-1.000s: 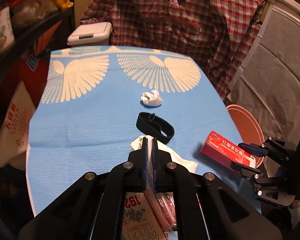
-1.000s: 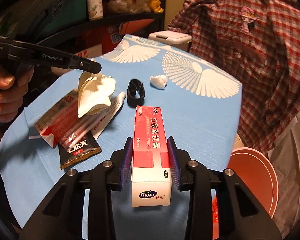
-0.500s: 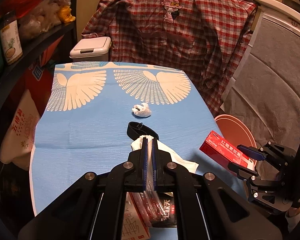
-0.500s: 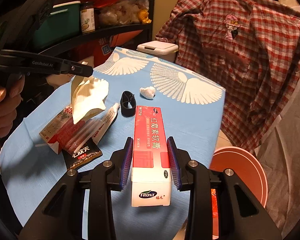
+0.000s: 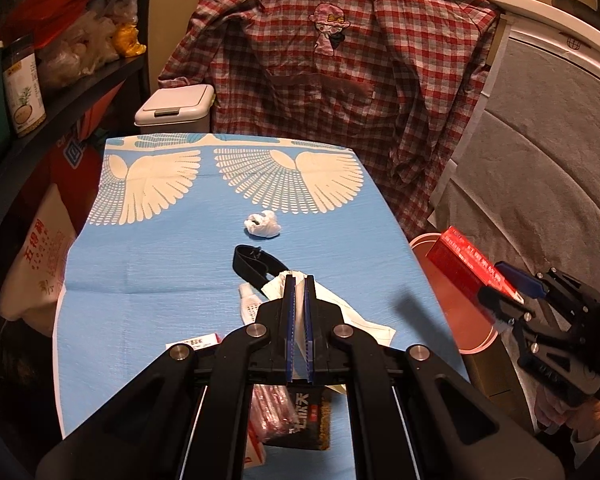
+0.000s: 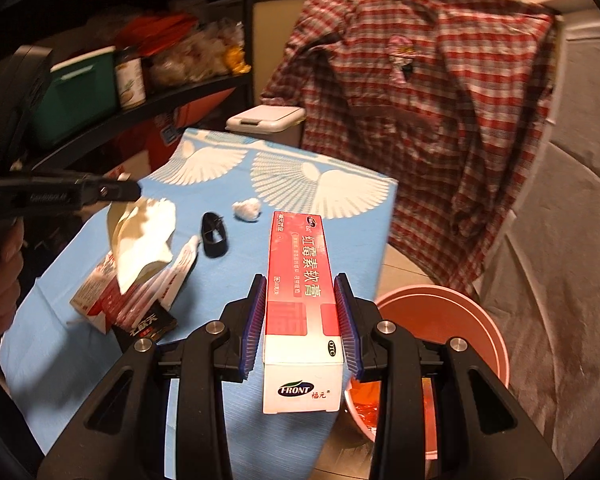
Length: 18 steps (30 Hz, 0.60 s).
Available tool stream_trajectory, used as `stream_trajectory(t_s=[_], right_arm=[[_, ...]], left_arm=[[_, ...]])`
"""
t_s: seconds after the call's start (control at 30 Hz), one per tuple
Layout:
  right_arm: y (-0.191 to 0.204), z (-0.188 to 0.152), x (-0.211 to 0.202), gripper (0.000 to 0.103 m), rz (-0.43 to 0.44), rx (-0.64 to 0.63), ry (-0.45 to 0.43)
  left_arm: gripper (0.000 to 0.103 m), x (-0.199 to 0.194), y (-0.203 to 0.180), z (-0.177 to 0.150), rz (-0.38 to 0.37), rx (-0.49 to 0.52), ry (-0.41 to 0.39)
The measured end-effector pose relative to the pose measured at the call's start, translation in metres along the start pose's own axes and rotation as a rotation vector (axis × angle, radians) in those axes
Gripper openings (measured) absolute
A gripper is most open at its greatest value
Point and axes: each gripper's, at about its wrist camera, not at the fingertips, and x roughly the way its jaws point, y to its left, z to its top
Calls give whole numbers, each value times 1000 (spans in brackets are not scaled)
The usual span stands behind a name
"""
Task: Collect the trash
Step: 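Lift and carry the red box and white tissue over the pink bucket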
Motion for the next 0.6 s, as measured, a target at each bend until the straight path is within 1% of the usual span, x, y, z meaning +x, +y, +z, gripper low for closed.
stream_trajectory(t_s=[0.27,0.6], right_arm=[[-26,-2,-16,35,-66,85,-33],[-54,-8,-24,36,-141,148,-32]], left_arm=[[4,-5,-18,0,-18,12,-23],[4,0,-38,2,-39,29,-32]])
